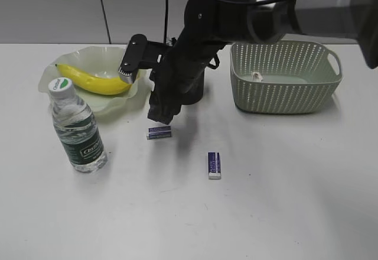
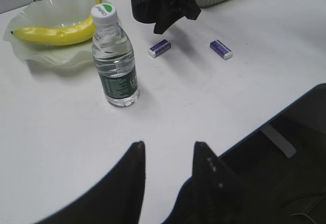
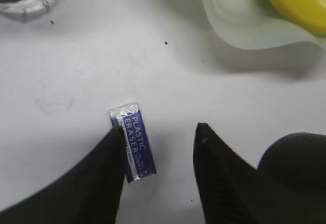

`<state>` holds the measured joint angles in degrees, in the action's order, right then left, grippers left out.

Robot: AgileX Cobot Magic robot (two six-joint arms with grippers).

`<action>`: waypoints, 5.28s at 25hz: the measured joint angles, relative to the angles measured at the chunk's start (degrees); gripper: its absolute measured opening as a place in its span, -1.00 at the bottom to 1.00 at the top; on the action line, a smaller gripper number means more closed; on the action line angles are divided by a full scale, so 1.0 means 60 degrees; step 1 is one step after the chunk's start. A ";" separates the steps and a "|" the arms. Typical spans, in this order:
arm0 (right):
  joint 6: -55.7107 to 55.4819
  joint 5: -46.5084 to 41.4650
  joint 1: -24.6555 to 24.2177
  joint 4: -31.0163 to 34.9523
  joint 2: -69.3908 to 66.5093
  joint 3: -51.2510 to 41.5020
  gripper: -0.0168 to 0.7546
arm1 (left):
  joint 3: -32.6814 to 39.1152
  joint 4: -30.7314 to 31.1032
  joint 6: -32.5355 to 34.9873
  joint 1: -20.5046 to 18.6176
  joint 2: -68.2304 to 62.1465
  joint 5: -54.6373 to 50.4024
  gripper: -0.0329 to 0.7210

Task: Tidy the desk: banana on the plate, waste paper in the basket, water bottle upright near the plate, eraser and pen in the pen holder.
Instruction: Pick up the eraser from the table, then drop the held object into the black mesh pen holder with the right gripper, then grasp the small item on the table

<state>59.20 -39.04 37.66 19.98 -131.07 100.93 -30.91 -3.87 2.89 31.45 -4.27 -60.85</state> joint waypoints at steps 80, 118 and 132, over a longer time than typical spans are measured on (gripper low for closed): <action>-0.8554 -0.3973 -0.1642 -0.2535 0.8720 -0.5631 0.28 | 0.0000 0.0108 -0.0033 0.0000 0.0000 0.0008 -0.28; -0.9866 -0.3452 -0.1642 -0.3869 2.1918 -1.1959 0.28 | -0.3860 -0.4742 0.2942 0.1738 -1.3163 0.4843 -0.28; -0.9866 -0.3443 -0.1642 -0.3879 2.1918 -1.1959 0.28 | -1.0642 -0.0323 -0.3601 0.2717 -1.9735 0.1170 0.19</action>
<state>0.00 -59.70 27.81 -3.29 0.44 29.18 -94.76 -5.80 -18.71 47.75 -122.68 -53.83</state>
